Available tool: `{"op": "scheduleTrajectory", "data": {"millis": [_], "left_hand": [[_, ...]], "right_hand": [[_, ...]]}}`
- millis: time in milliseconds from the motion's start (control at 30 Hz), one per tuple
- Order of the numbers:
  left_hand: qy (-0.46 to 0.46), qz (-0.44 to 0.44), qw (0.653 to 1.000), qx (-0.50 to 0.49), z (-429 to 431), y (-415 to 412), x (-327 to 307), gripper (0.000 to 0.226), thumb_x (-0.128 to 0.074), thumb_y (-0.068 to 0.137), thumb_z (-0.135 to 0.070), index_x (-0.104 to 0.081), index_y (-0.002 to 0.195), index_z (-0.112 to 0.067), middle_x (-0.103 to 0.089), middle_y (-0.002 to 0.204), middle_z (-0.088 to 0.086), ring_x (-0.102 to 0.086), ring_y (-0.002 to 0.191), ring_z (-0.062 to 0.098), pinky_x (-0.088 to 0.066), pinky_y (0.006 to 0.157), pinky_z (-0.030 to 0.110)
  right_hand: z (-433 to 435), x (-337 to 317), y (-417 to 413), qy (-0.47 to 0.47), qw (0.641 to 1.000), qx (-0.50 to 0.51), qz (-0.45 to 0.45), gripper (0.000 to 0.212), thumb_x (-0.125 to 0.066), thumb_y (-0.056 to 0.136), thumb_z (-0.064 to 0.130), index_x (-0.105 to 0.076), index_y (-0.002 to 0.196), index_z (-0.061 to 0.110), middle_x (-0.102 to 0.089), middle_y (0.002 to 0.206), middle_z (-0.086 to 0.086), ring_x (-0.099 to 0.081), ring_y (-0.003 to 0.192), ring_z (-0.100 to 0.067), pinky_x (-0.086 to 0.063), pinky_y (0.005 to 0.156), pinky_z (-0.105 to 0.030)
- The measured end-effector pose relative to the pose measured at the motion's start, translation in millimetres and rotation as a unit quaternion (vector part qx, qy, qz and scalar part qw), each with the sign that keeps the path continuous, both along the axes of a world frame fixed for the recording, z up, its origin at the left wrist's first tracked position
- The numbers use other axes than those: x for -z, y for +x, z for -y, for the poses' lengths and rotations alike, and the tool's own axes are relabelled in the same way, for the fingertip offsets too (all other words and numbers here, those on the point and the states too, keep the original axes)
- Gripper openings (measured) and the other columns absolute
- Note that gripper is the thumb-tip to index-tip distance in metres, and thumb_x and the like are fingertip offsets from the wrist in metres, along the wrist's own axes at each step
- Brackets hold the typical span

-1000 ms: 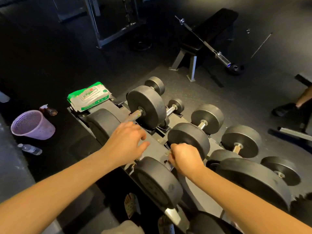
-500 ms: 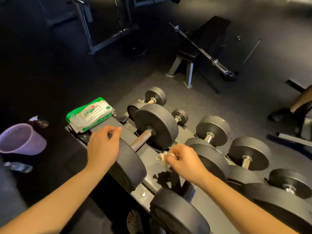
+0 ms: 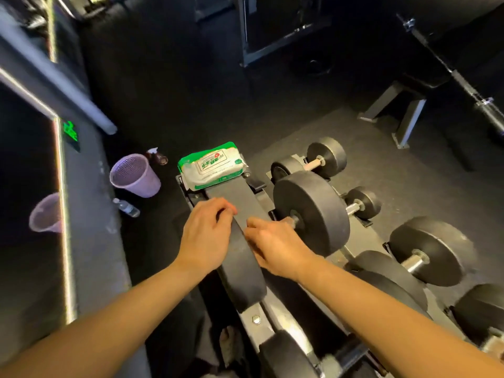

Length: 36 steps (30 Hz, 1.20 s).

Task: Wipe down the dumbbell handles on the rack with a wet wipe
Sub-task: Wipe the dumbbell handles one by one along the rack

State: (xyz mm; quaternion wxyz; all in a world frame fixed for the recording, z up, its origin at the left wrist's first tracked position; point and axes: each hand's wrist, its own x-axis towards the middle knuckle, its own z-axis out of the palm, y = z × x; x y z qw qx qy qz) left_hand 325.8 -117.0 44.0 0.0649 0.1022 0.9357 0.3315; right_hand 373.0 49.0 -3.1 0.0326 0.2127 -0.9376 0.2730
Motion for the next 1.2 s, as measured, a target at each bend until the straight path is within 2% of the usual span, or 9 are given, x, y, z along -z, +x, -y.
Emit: {"op": "scheduleTrajectory", "data": {"millis": [167, 300, 400, 500, 633, 700, 833, 1000, 1200], "left_hand": [[-0.007, 0.003, 1.0, 0.001, 0.4, 0.3, -1.6, 0.022, -0.049, 0.103, -0.024, -0.07, 0.101, -0.027, -0.065, 0.106, -0.013, -0.053, 0.102, -0.002, -0.034, 0.081, 0.005], [0.006, -0.007, 1.0, 0.001, 1.3, -0.1, -0.4, 0.026, -0.047, 0.104, -0.019, -0.071, 0.098, -0.026, -0.066, 0.104, -0.013, -0.052, 0.104, -0.005, -0.032, 0.083, 0.0], [0.013, -0.005, 1.0, -0.008, 0.9, 0.4, 0.6, 0.027, -0.046, 0.104, -0.016, -0.072, 0.099, -0.023, -0.067, 0.105, -0.011, -0.053, 0.103, -0.001, -0.032, 0.084, 0.001], [0.012, 0.003, 1.0, -0.007, -0.3, 1.2, -2.0, 0.028, -0.045, 0.105, -0.017, -0.072, 0.1, -0.024, -0.066, 0.106, -0.012, -0.051, 0.106, 0.003, -0.034, 0.085, 0.006], [0.015, 0.015, 1.0, -0.005, -0.4, 2.9, -4.0, 0.029, -0.043, 0.106, -0.018, -0.07, 0.102, -0.026, -0.06, 0.103, -0.023, -0.048, 0.107, 0.0, -0.032, 0.085, 0.005], [0.016, 0.014, 1.0, -0.006, -1.3, 3.0, -4.4, 0.03, -0.042, 0.106, -0.018, -0.07, 0.101, -0.027, -0.059, 0.102, -0.025, -0.048, 0.107, 0.0, -0.031, 0.085, 0.005], [0.011, 0.007, 1.0, -0.007, -0.8, 2.3, -1.7, 0.029, -0.042, 0.105, -0.018, -0.07, 0.101, -0.026, -0.064, 0.106, -0.015, -0.051, 0.108, 0.004, -0.034, 0.086, 0.011], [0.002, 0.008, 1.0, 0.006, -0.9, 0.8, -3.8, 0.029, -0.042, 0.106, -0.019, -0.069, 0.101, -0.028, -0.062, 0.104, -0.02, -0.05, 0.108, 0.003, -0.031, 0.085, 0.009], [0.013, 0.005, 1.0, -0.002, -0.4, 1.4, 0.0, 0.028, -0.043, 0.106, -0.018, -0.07, 0.101, -0.025, -0.059, 0.101, -0.023, -0.049, 0.107, 0.003, -0.033, 0.086, 0.011]], "right_hand": [[-8.6, 0.4, -24.0, 0.209, 0.968, 0.099, 0.097, 0.031, -0.073, 0.091, 0.027, -0.062, 0.116, 0.012, -0.057, 0.112, -0.008, -0.067, 0.091, -0.029, -0.054, 0.071, -0.039], [-3.1, 0.1, -20.1, 0.108, 0.979, 0.097, 0.141, 0.016, -0.062, 0.098, 0.024, -0.062, 0.109, 0.012, -0.062, 0.11, -0.011, -0.064, 0.095, -0.03, -0.053, 0.079, -0.042], [8.0, -4.8, -6.5, -0.024, 0.988, 0.03, 0.151, 0.017, -0.052, 0.101, 0.027, -0.057, 0.089, 0.016, -0.062, 0.094, -0.008, -0.061, 0.087, -0.031, -0.04, 0.067, -0.042], [-1.8, -1.5, -5.0, 0.063, 0.994, 0.045, 0.08, 0.013, -0.052, 0.1, 0.027, -0.057, 0.1, 0.015, -0.065, 0.096, -0.006, -0.065, 0.084, -0.03, -0.04, 0.064, -0.039], [-19.4, 13.6, -2.5, 0.148, 0.965, 0.209, 0.05, 0.012, -0.059, 0.098, 0.022, -0.053, 0.104, 0.014, -0.062, 0.095, -0.005, -0.066, 0.074, -0.023, -0.043, 0.056, -0.032], [-6.4, 21.5, 5.9, 0.104, 0.959, 0.261, 0.045, 0.01, -0.058, 0.099, 0.022, -0.054, 0.103, 0.014, -0.063, 0.092, -0.005, -0.064, 0.071, -0.022, -0.048, 0.058, -0.033], [23.4, 18.8, 19.0, -0.213, 0.948, 0.201, 0.122, 0.012, -0.056, 0.099, 0.016, -0.067, 0.095, 0.012, -0.065, 0.082, 0.002, -0.058, 0.073, -0.015, -0.043, 0.066, -0.033], [5.0, 31.8, 28.6, -0.083, 0.979, 0.186, 0.032, 0.013, -0.065, 0.091, 0.026, -0.056, 0.091, 0.017, -0.062, 0.074, 0.001, -0.06, 0.064, -0.028, -0.037, 0.056, -0.033], [-5.6, 44.4, 41.9, -0.191, 0.909, 0.361, 0.077, 0.011, -0.058, 0.1, 0.022, -0.048, 0.097, 0.025, -0.057, 0.076, 0.013, -0.052, 0.059, 0.001, -0.038, 0.055, -0.01]]}}
